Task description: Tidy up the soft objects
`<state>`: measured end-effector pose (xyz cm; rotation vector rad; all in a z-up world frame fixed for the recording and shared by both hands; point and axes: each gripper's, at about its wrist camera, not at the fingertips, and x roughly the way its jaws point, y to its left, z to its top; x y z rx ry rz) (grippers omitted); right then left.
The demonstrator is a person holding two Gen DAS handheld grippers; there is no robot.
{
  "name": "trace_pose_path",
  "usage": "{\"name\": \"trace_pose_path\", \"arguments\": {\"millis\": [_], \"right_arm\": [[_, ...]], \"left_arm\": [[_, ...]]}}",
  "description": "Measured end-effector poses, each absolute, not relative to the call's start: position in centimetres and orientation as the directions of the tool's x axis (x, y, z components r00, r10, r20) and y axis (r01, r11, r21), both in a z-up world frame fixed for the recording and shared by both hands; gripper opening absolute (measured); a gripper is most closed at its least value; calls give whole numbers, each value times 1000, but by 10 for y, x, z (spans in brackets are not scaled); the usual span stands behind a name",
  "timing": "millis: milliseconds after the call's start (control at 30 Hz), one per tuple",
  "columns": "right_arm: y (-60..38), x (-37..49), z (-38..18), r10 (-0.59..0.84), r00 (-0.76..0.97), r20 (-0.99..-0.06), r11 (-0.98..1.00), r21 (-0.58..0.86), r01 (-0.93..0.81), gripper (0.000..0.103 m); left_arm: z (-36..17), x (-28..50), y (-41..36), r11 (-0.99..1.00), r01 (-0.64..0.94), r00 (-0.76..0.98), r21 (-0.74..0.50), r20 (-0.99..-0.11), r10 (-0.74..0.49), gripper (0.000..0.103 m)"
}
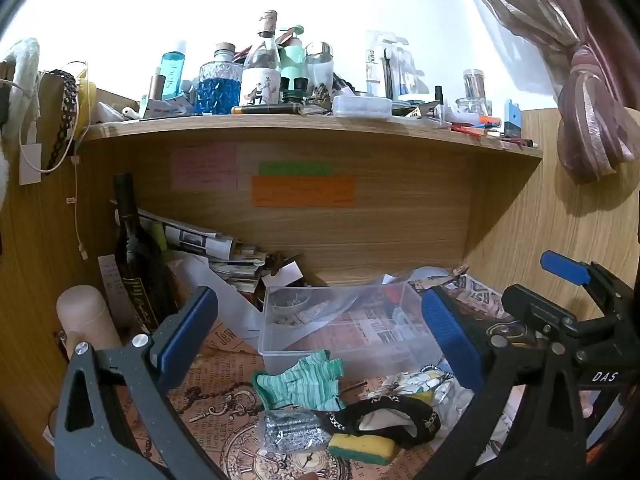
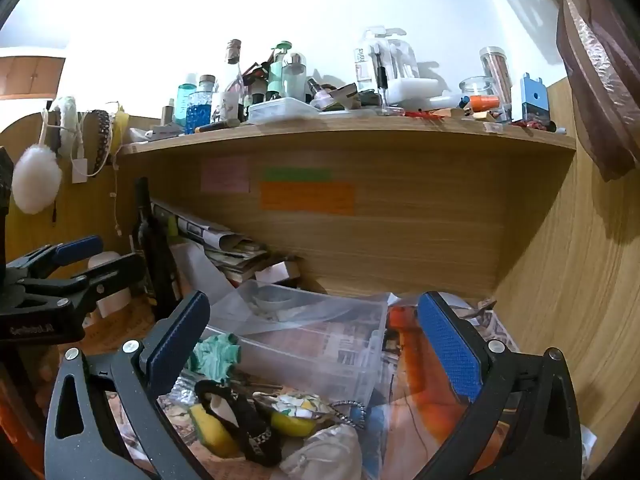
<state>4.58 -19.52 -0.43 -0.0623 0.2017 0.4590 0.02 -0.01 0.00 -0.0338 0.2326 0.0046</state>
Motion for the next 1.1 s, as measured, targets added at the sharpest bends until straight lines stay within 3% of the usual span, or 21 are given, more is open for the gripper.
{"name": "trace_pose_path", "arguments": {"millis": [1100], "right_arm": [[-196, 46, -5, 439, 874, -206, 895, 14, -446, 103]], "left_arm": [[0, 2, -3, 1000, 6, 975, -30, -220, -13, 103]]}}
